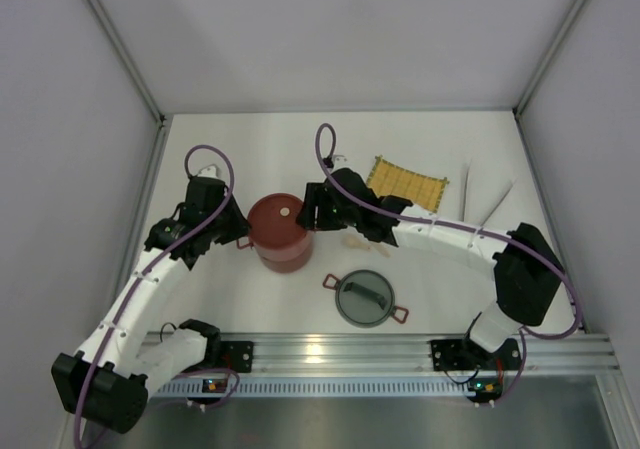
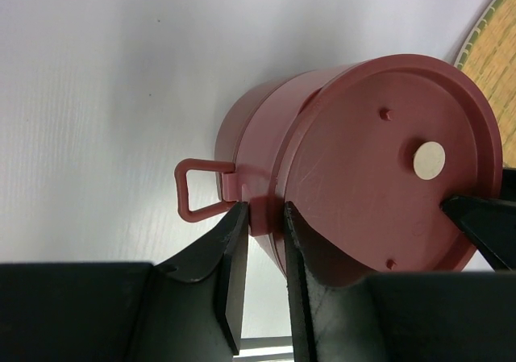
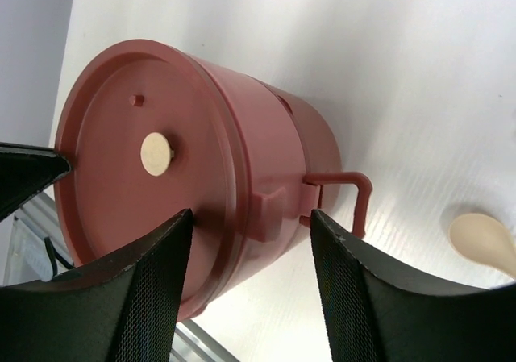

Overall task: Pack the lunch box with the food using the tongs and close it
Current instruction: Place the packing box into the packing box, then close the fastener on the packing box.

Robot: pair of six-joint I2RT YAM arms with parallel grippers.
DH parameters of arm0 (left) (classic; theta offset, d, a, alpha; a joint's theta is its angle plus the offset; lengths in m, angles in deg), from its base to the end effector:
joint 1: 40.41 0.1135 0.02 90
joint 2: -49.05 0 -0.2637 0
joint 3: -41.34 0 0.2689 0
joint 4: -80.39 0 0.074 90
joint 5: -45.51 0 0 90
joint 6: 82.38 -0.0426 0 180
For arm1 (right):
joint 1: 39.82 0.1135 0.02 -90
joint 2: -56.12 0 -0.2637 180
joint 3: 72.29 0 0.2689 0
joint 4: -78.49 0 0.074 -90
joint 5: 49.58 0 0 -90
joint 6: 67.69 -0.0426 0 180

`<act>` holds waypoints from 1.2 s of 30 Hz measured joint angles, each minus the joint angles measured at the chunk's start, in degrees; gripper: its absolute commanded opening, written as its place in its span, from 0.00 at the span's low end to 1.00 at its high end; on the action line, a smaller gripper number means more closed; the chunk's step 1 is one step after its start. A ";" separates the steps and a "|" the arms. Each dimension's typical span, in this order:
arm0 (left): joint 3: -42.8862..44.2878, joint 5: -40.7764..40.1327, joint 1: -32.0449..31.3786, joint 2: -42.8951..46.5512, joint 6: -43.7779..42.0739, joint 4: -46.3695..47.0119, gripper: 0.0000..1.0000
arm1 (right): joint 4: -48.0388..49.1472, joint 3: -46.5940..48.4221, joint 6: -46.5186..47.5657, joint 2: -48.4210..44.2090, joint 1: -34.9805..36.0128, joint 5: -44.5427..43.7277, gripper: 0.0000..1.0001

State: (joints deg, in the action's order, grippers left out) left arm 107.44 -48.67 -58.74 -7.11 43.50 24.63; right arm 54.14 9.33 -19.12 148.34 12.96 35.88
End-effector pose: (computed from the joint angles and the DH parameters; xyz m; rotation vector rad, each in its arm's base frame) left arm 0.2091 -0.0660 0.2954 -0.4010 2.3651 -0.3656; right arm 0.2386 0.3085 0.2608 -0.1807 2.2998 0.8183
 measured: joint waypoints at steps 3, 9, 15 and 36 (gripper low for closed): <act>0.00 -0.17 -0.04 0.00 -0.07 0.00 0.29 | -1.53 0.00 0.59 -0.85 0.04 -1.22 0.61; 0.00 -0.63 -0.20 -0.37 -0.09 0.00 0.29 | -5.11 -0.07 1.53 -3.78 0.04 -3.45 0.62; 0.04 -1.01 -0.28 -0.68 -0.11 0.00 0.29 | -6.14 -1.60 1.77 -10.67 -0.15 -7.21 0.51; 1.44 -2.38 -0.76 -2.62 -1.27 -0.42 0.29 | -5.53 -6.40 0.94 -3.78 -1.95 -9.73 0.14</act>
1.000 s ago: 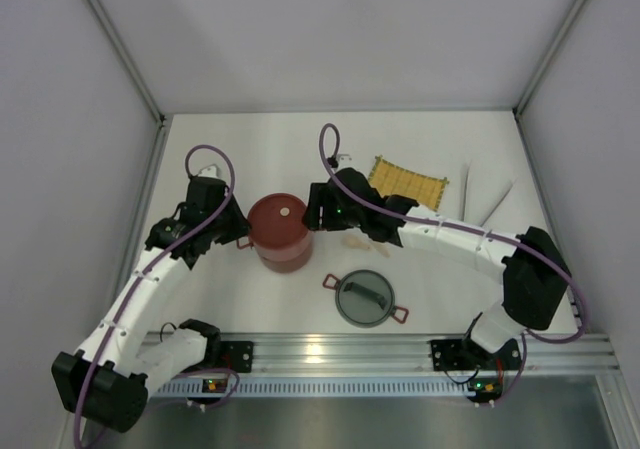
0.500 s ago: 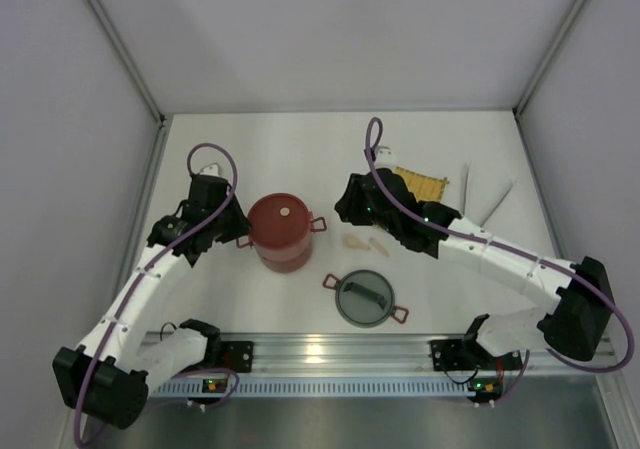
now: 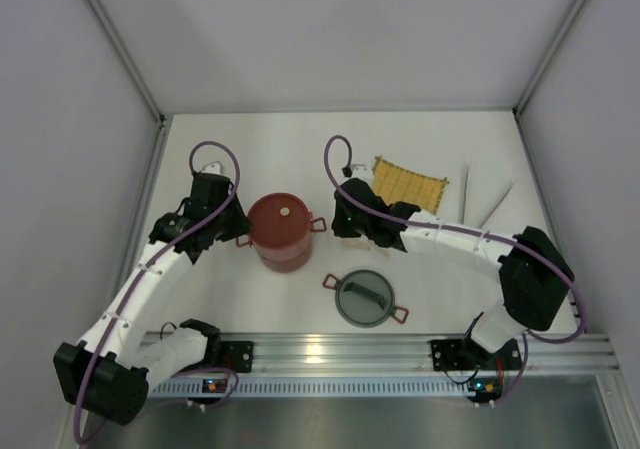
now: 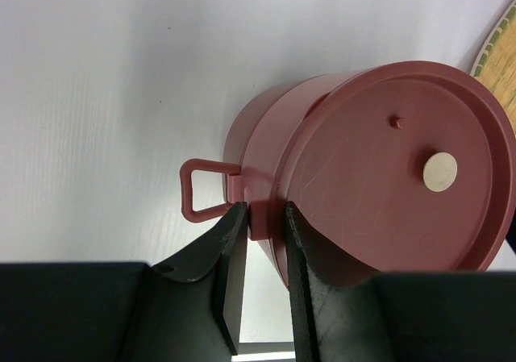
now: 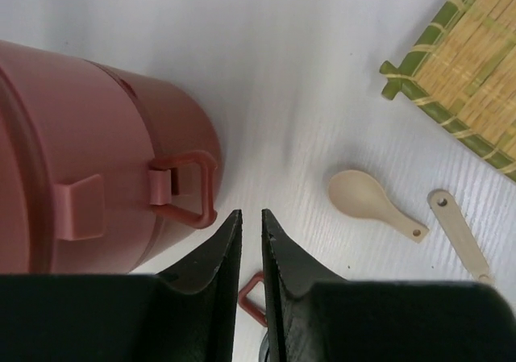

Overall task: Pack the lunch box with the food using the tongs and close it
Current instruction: Close the fastener on the packing box.

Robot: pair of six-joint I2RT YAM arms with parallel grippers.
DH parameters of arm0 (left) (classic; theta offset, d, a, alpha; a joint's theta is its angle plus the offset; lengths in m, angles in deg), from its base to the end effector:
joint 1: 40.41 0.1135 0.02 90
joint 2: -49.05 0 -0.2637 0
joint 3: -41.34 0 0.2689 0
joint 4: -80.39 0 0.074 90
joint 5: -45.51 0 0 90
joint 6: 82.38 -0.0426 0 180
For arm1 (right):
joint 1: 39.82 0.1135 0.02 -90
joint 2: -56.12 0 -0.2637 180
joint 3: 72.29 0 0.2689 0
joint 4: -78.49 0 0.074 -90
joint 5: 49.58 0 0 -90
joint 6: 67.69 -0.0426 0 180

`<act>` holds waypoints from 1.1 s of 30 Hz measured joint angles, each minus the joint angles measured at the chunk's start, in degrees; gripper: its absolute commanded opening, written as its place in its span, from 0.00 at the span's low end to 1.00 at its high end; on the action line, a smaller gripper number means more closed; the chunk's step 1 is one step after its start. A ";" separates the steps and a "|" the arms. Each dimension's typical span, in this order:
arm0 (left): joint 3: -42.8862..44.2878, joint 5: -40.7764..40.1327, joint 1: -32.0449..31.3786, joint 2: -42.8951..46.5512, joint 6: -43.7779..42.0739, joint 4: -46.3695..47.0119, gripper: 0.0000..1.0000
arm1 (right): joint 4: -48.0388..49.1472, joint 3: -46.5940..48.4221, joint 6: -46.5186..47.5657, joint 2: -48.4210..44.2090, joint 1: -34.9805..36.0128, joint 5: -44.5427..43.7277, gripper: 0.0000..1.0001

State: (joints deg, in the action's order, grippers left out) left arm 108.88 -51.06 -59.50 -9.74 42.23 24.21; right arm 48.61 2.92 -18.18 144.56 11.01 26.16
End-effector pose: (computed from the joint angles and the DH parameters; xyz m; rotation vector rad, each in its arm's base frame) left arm 0.2169 -0.0699 0.2943 -0.3792 2.3832 -0.3010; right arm 0.2347 0.2715 0.2368 -0.0848 2.3517 0.5234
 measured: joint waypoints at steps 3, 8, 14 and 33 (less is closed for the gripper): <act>0.20 -0.20 -0.04 -0.22 -0.11 -0.07 0.29 | 0.57 0.04 0.02 2.67 0.00 0.92 0.14; 0.52 -0.42 -0.13 -0.63 -0.13 -0.28 0.29 | 1.62 1.40 0.02 6.97 0.00 2.47 0.14; 0.59 -0.66 -0.15 -0.66 -0.15 -0.33 0.29 | 2.03 3.30 0.28 10.49 0.00 3.32 0.14; 0.94 -0.81 -0.15 -0.92 -0.28 -0.70 0.29 | -1.60 5.62 1.11 8.28 -0.13 -2.86 0.15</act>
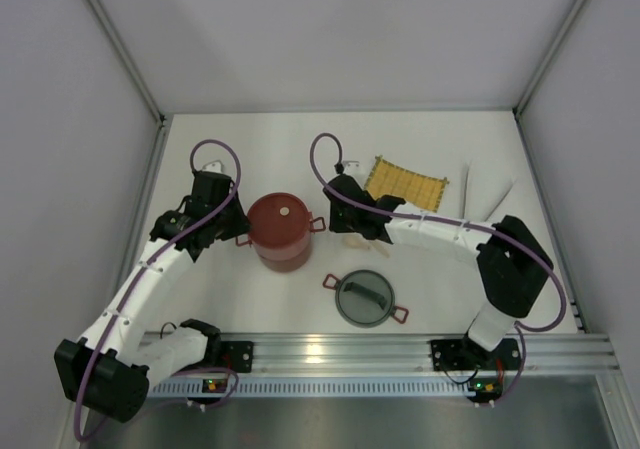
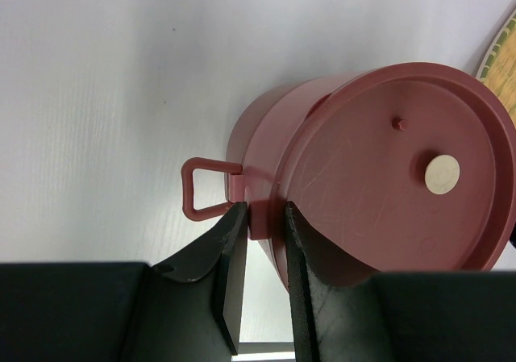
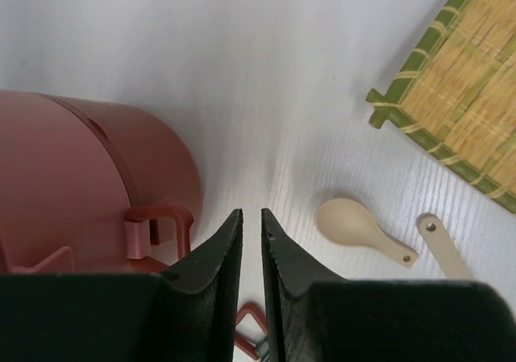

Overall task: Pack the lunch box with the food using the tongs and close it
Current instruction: Close the fastener on the packing box.

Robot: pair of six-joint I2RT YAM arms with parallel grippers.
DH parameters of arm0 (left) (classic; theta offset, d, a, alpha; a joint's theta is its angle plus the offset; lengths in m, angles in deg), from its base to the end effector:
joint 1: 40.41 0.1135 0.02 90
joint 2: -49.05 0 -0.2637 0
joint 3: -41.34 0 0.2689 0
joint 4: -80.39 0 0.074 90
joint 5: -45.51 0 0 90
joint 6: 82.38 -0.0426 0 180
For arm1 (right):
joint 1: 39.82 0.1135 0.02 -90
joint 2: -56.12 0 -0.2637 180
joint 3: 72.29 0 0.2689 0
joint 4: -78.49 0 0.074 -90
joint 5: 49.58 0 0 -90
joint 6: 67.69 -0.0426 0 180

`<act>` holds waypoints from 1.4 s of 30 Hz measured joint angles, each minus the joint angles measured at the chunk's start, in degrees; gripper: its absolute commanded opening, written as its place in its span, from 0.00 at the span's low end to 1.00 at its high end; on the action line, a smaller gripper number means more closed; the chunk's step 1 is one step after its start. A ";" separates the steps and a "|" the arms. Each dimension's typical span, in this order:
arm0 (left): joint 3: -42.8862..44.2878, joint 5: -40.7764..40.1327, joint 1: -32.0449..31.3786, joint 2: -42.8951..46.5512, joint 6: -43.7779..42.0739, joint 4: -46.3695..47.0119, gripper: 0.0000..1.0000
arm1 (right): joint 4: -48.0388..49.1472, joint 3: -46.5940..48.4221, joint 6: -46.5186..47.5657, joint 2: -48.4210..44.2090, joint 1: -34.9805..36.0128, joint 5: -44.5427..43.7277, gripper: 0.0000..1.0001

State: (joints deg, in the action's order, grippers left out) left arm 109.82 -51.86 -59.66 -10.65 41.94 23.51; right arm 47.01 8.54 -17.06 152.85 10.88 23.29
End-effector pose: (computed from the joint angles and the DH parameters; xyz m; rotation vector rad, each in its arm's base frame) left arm 0.2193 -0.0708 0.2957 -0.3764 2.3905 -0.2783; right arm 0.2549 0.2917 0.2173 -0.0959 2.3860 0.4042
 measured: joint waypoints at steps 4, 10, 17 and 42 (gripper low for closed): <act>0.04 0.00 0.00 -0.04 0.00 -0.04 0.29 | -0.76 -0.13 -0.02 -2.64 -0.15 -1.62 0.15; 0.04 0.00 0.00 -0.07 0.00 -0.04 0.29 | -0.33 -0.87 -0.04 -7.13 -0.35 -2.01 0.14; 0.04 0.00 0.00 -0.04 0.00 -0.04 0.29 | 0.17 -0.87 -0.11 -7.45 -0.17 1.25 0.12; 0.04 -0.02 0.00 -0.04 0.00 -0.07 0.29 | 3.63 -0.79 -1.20 0.15 0.83 5.68 0.11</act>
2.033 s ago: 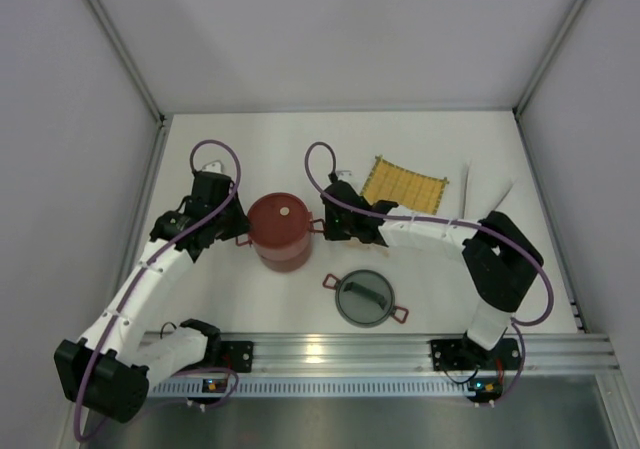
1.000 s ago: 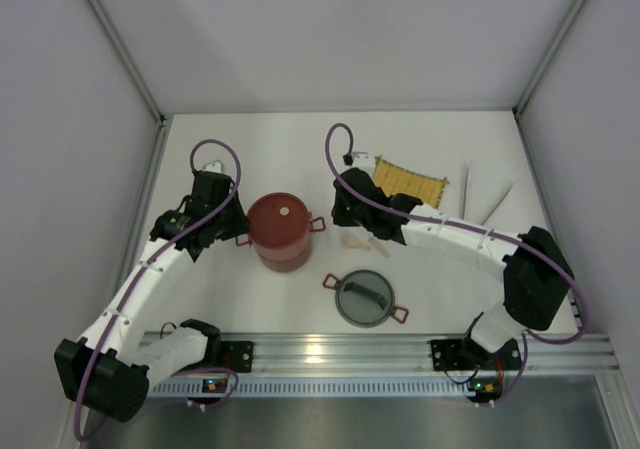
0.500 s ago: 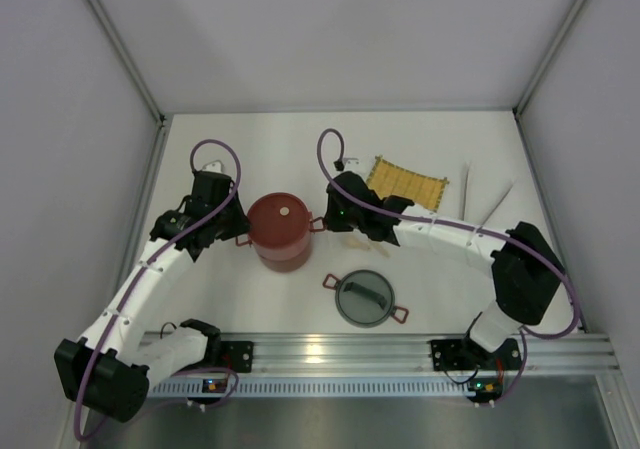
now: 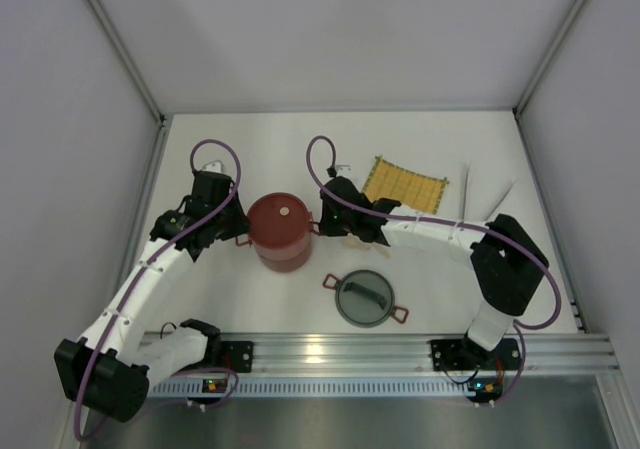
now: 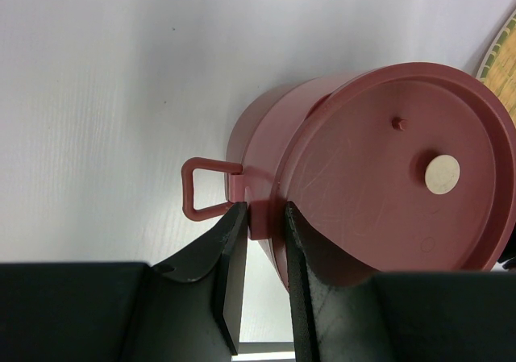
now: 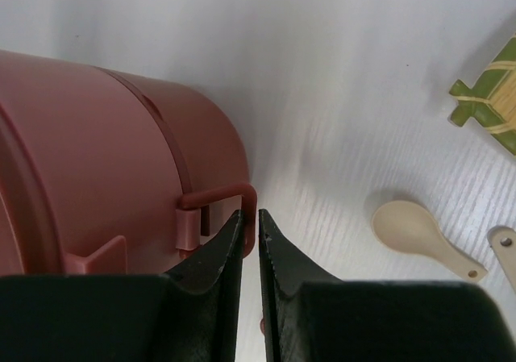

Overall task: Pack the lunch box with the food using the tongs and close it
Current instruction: Close the fastener on the packing box.

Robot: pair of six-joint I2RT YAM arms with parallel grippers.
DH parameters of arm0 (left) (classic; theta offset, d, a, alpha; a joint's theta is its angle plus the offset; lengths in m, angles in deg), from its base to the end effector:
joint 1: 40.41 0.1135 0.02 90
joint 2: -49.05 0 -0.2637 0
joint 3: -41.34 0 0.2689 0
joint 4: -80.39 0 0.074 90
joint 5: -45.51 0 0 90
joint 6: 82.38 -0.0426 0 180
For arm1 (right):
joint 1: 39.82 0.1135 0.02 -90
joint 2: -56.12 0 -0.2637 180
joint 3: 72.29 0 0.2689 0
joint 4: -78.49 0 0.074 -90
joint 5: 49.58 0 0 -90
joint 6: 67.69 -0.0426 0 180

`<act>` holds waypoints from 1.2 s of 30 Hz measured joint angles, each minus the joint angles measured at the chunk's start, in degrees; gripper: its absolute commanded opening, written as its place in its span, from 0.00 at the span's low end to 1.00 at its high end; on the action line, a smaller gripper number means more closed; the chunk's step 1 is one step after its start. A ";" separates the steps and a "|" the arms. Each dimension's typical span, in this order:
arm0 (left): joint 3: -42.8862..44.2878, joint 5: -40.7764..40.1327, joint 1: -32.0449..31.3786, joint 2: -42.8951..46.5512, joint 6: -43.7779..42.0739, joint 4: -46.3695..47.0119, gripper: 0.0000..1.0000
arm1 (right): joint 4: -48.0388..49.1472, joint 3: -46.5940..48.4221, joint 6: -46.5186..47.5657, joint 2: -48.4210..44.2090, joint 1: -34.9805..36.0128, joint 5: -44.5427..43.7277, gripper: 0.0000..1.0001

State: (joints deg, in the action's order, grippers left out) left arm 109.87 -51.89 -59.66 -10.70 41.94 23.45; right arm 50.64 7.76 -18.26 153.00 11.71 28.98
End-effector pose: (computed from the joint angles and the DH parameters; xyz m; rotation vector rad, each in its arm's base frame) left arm 0.2194 -0.0708 0.2957 -0.3766 2.3913 -0.2772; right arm 0.2500 0.3011 0.2161 -0.1292 2.3976 0.5543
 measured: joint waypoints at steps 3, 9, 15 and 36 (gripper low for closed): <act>0.00 0.00 0.00 0.00 0.00 0.00 0.29 | 0.83 0.02 -0.09 0.74 0.09 0.57 0.11; 0.00 0.02 0.00 -0.02 0.00 0.00 0.29 | 2.03 0.02 -0.09 1.57 0.09 0.96 0.10; 0.00 0.07 -0.02 0.00 0.00 -0.11 0.29 | 3.17 0.15 -0.07 2.49 0.09 1.75 0.08; 0.09 -0.83 -0.04 0.00 -0.02 -0.20 0.29 | 5.11 -0.42 0.07 -0.63 0.07 -0.39 0.08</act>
State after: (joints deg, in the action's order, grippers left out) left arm 109.95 -52.72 -59.70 -10.70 41.92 23.25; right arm 55.76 7.34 -18.20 152.37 11.78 28.58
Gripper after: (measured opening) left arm 0.291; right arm 0.083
